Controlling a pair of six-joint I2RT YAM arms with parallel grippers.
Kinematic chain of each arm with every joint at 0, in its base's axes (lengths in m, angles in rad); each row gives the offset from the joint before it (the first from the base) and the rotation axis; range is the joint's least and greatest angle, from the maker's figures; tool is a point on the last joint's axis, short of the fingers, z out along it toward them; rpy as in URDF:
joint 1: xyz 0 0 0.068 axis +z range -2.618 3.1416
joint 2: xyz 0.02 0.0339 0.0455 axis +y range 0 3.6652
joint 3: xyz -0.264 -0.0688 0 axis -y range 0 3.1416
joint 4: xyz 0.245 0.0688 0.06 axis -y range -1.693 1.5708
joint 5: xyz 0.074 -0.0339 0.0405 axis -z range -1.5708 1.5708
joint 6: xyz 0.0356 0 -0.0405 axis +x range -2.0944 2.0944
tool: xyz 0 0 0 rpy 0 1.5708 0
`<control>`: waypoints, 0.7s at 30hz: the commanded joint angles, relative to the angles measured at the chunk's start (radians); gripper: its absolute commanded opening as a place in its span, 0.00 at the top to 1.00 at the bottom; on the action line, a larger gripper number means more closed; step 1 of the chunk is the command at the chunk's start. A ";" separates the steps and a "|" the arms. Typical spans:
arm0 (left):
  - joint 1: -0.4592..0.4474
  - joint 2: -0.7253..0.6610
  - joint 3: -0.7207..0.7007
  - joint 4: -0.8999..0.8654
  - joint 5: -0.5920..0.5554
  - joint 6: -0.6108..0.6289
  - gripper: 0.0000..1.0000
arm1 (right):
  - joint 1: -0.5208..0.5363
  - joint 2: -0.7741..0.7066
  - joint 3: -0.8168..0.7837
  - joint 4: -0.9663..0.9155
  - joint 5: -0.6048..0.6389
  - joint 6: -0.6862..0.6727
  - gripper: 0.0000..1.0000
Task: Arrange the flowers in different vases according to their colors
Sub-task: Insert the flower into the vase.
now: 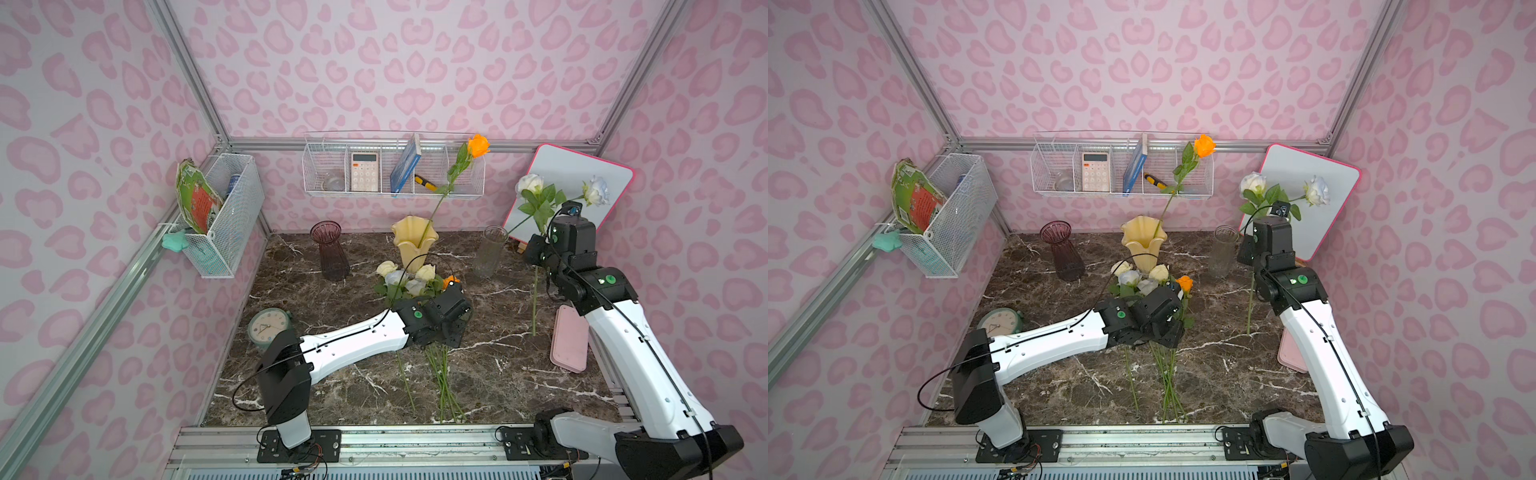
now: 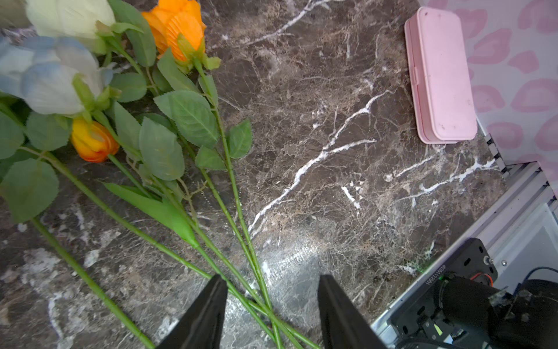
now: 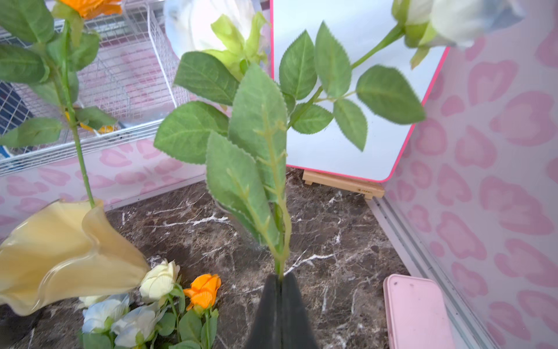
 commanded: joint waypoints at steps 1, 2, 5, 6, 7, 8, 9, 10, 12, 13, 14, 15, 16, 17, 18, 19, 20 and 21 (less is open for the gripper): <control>-0.003 0.052 0.048 -0.087 0.057 0.002 0.46 | -0.021 0.013 0.024 0.019 -0.011 -0.059 1.00; -0.004 0.069 0.061 -0.091 0.063 0.005 0.46 | -0.028 0.016 0.027 0.030 -0.014 -0.069 1.00; -0.003 0.116 0.095 -0.094 0.082 0.002 0.46 | -0.038 0.024 0.038 0.076 -0.012 -0.099 1.00; -0.003 0.131 0.105 -0.097 0.082 0.000 0.46 | -0.040 0.024 0.034 0.104 -0.010 -0.111 1.00; -0.004 0.147 0.117 -0.103 0.077 -0.003 0.47 | -0.040 0.026 0.034 0.133 -0.009 -0.123 1.00; -0.004 0.161 0.126 -0.107 0.076 -0.003 0.47 | -0.041 0.029 0.038 0.157 -0.003 -0.133 1.00; -0.003 0.171 0.132 -0.107 0.074 -0.004 0.47 | -0.040 0.033 0.037 0.185 0.000 -0.144 1.00; -0.004 0.181 0.135 -0.106 0.074 -0.008 0.47 | -0.042 0.036 0.036 0.220 0.008 -0.157 1.00; -0.004 0.190 0.135 -0.101 0.070 -0.015 0.47 | -0.042 0.045 0.029 0.289 0.015 -0.178 1.00; -0.003 0.193 0.132 -0.101 0.064 -0.018 0.47 | -0.043 0.053 0.030 0.323 0.014 -0.185 1.00; -0.003 0.195 0.131 -0.099 0.057 -0.020 0.47 | -0.042 0.061 0.029 0.360 0.018 -0.191 1.00; -0.004 0.199 0.130 -0.100 0.051 -0.023 0.47 | -0.043 0.069 0.026 0.391 0.022 -0.195 1.00; -0.003 0.205 0.132 -0.099 0.048 -0.023 0.47 | -0.042 0.077 0.019 0.432 0.031 -0.201 1.00; -0.004 0.213 0.136 -0.102 0.048 -0.023 0.47 | -0.044 0.083 0.007 0.479 0.039 -0.209 1.00; -0.003 0.223 0.143 -0.107 0.048 -0.023 0.47 | -0.043 0.090 -0.004 0.520 0.046 -0.218 1.00; -0.003 0.233 0.152 -0.113 0.045 -0.023 0.47 | -0.043 0.098 -0.011 0.555 0.051 -0.222 1.00; -0.003 0.242 0.161 -0.120 0.038 -0.023 0.47 | -0.042 0.108 -0.015 0.587 0.061 -0.228 1.00; -0.003 0.251 0.171 -0.125 0.028 -0.025 0.47 | -0.042 0.118 -0.018 0.618 0.062 -0.237 1.00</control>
